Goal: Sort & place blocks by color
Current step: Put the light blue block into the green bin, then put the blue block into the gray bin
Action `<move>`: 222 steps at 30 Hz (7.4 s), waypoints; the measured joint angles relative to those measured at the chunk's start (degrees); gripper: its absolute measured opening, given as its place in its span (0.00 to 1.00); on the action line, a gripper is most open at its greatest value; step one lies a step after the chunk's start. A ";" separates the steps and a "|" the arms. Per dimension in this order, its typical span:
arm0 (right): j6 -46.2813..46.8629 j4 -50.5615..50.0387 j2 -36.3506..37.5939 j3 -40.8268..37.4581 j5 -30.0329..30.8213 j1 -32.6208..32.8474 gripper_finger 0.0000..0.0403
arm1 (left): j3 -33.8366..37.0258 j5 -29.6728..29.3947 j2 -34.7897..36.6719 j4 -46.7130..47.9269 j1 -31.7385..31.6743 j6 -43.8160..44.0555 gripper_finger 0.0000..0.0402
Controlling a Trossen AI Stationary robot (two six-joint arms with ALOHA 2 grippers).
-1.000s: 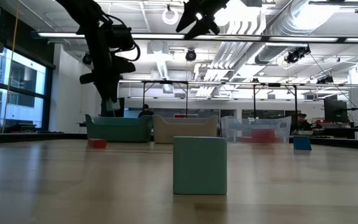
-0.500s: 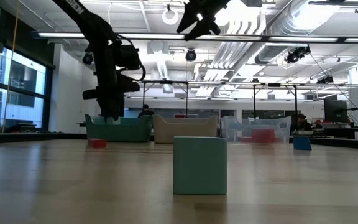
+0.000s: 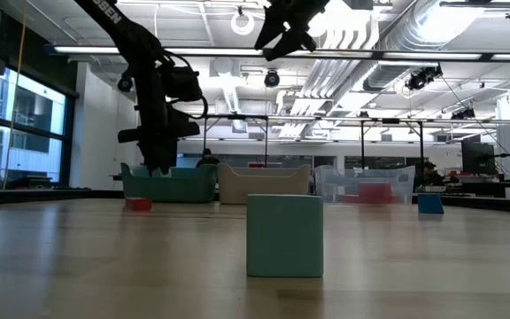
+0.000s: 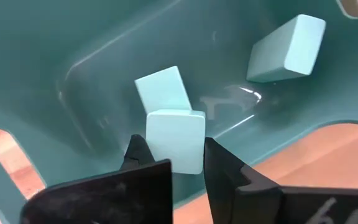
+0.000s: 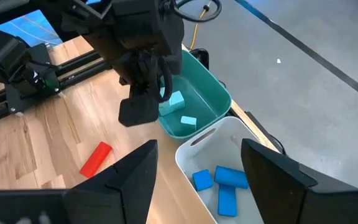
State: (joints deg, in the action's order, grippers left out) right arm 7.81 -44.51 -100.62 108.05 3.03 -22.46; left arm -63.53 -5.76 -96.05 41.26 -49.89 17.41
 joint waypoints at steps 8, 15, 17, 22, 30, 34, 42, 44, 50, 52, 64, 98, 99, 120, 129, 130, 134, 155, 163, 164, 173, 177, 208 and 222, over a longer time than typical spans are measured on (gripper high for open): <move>6.45 -6.23 0.00 0.00 -1.23 0.00 0.55 | 0.00 0.39 0.00 0.02 -0.19 -2.16 0.21; 14.59 -14.38 0.00 -0.02 -3.73 1.26 0.55 | -0.04 0.40 0.00 0.06 -0.22 -3.02 0.32; 16.39 -17.28 -0.02 -0.03 -3.40 2.43 0.55 | -0.18 0.60 0.11 0.34 -0.22 -3.13 0.34; 21.48 -24.31 0.00 -0.26 0.37 6.18 0.55 | -3.02 0.62 0.24 3.77 -0.22 -8.26 0.35; 34.68 -32.71 0.00 -0.27 7.07 12.41 0.55 | -10.66 0.68 0.26 8.38 -0.22 -13.91 0.34; 41.60 -36.98 0.00 -0.27 10.99 15.43 0.55 | -14.62 0.75 0.28 9.08 0.04 -16.32 0.34; 49.54 -43.57 0.00 -0.26 12.67 19.70 0.55 | -19.83 0.75 0.42 9.33 1.11 -19.94 0.34; 50.38 -45.52 0.00 -0.26 12.68 20.44 0.55 | -20.43 0.77 0.42 9.31 1.42 -21.01 0.34; 52.38 -45.34 0.06 -0.80 11.93 20.94 0.55 | -20.83 0.71 0.42 9.34 2.35 -22.60 0.34; 54.76 -45.63 0.08 -2.60 10.78 20.54 0.55 | -20.83 0.71 0.42 9.33 2.36 -22.60 0.34; 60.19 -43.98 0.78 -18.42 7.30 19.77 0.55 | -20.83 0.62 0.42 9.57 2.29 -24.23 0.34; 74.58 -9.74 17.90 -60.90 7.57 9.30 0.55 | -20.82 0.60 0.42 9.50 2.29 -24.51 0.34; 75.04 -9.14 17.88 -61.57 7.56 9.18 0.55 | -20.83 0.60 0.42 9.50 2.29 -24.50 0.34; 79.32 4.92 17.75 -71.48 10.49 8.94 0.44 | -20.81 0.60 0.39 8.06 2.29 -24.52 0.34; 78.04 4.97 17.75 -70.96 10.23 8.94 0.27 | -20.81 0.60 0.38 7.84 2.29 -24.55 0.34; 76.83 5.14 17.73 -70.51 10.01 8.94 0.27 | -20.81 0.60 0.38 7.84 2.29 -24.55 0.34; 72.29 6.59 17.73 -66.84 10.04 8.94 0.27 | -20.81 0.60 0.37 7.84 2.30 -23.41 0.34; 37.01 25.63 17.75 -46.93 7.96 -1.99 0.27 | -20.81 2.40 0.37 8.21 2.32 -17.20 0.34; 23.75 43.66 17.75 -46.07 3.60 -6.64 0.27 | -20.81 4.07 0.37 8.67 2.32 -14.79 0.34; 21.93 45.85 17.75 -46.07 3.14 -7.14 0.27 | -20.81 4.07 0.37 8.67 2.32 -14.55 0.34; 11.13 61.59 17.75 -46.07 -0.13 -10.49 0.27 | -20.81 4.07 0.37 8.67 2.32 -12.02 0.34; 8.07 64.56 17.75 -46.07 -2.27 -11.40 0.27 | -20.81 4.07 0.37 8.65 2.32 -12.51 0.34; -0.81 28.26 -2.24 -25.07 -6.31 -11.28 0.27 | -20.81 4.07 0.37 8.63 2.71 -7.02 0.34; -0.04 15.61 -13.73 -16.88 -10.38 -11.23 0.27 | -20.81 4.05 0.37 8.63 3.58 -7.04 0.34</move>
State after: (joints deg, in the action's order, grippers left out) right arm 7.77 -28.90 -114.35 91.17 -7.35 -33.69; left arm -84.33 -1.72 -95.68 49.89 -46.31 10.37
